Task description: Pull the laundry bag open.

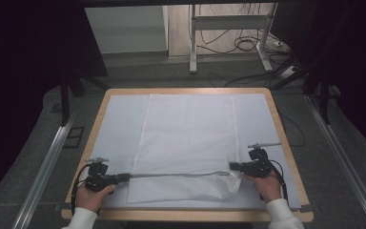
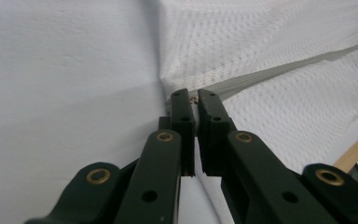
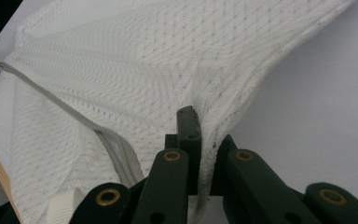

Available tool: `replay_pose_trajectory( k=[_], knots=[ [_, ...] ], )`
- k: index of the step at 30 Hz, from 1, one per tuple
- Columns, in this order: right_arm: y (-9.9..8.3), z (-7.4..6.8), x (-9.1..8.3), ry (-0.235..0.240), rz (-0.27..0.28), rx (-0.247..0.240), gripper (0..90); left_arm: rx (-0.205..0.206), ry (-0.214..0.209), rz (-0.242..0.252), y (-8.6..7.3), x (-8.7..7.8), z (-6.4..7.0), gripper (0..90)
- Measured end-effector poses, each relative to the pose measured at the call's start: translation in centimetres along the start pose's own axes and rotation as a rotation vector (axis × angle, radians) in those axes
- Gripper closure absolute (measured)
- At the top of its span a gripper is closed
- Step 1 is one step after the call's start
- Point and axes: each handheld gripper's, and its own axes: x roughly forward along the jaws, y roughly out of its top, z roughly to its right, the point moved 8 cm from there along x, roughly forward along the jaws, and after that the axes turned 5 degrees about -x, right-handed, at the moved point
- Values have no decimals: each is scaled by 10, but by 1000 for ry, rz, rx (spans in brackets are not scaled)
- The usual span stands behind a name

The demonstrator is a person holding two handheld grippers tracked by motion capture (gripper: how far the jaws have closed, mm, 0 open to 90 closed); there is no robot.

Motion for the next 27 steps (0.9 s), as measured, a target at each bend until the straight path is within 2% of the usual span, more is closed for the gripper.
replay_pose_trajectory(
  k=[6, 13, 16, 18, 19, 21, 23, 24, 25, 27],
  knots=[
    [0, -1, 1, 2, -4, -2, 874, -10, -3, -4, -3, -1, -5, 865],
    [-1, 0, 0, -14, -5, -10, 870, 25, 16, -2, -3, 2, 0, 864],
    [-1, 0, 0, -29, -11, -27, 835, 36, 22, 13, -2, 2, 2, 843],
    [0, 0, -2, -39, -2, -35, 742, 48, 47, 45, 0, 0, 3, 785],
    [1, 1, -3, -48, 11, -42, 659, 50, 52, 59, 1, -1, 4, 715],
    [3, 2, -5, -60, 23, -49, 566, 65, 50, 104, 6, -6, 10, 634],
    [6, 3, -10, -81, 60, -58, 471, 105, 61, 136, 10, -8, 17, 533],
    [7, 3, -12, -87, 72, -63, 436, 146, 74, 163, 14, -10, 22, 504],
    [8, 4, -16, -98, 90, -70, 395, 164, 77, 172, 15, -10, 25, 473],
    [9, 3, -20, -115, 109, -96, 363, 209, 78, 187, 18, -11, 31, 422]
  ],
)
